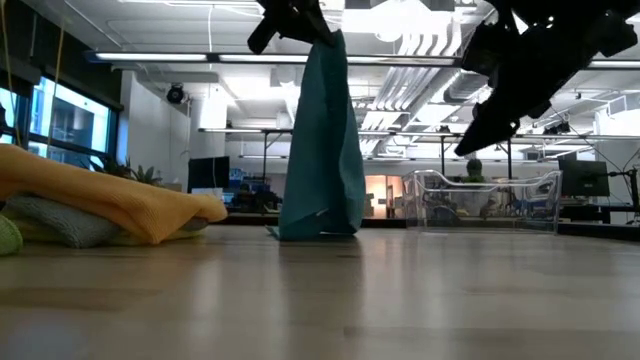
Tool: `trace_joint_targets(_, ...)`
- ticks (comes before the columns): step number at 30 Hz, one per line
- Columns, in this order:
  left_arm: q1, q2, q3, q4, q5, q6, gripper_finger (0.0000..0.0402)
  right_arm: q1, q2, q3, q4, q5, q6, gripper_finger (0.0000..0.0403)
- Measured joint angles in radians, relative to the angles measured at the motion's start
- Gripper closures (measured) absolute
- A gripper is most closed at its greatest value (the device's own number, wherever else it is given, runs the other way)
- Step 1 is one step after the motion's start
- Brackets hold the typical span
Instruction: Fold microfiber towels
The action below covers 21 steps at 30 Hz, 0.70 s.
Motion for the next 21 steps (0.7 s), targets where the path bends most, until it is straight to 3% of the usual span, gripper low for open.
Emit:
trace_joint_targets(5, 0.0, 0.0, 0.0, 0.007, 0.0, -0.003, 0.0401, 0.001, 0.008, 0.003, 0.066, 0.068, -0.04, 0.0146)
trace_joint_targets(14, 0.001, 0.0, 0.0, 0.052, 0.025, -0.003, 0.0401, 0.039, 0.115, 0.004, 0.212, 0.075, -0.091, 0.0146)
trace_joint_targets(21, 0.001, 0.0, 0.001, 0.067, 0.054, -0.004, 0.0401, 0.129, 0.249, 0.004, 0.351, 0.292, -0.139, 0.0146)
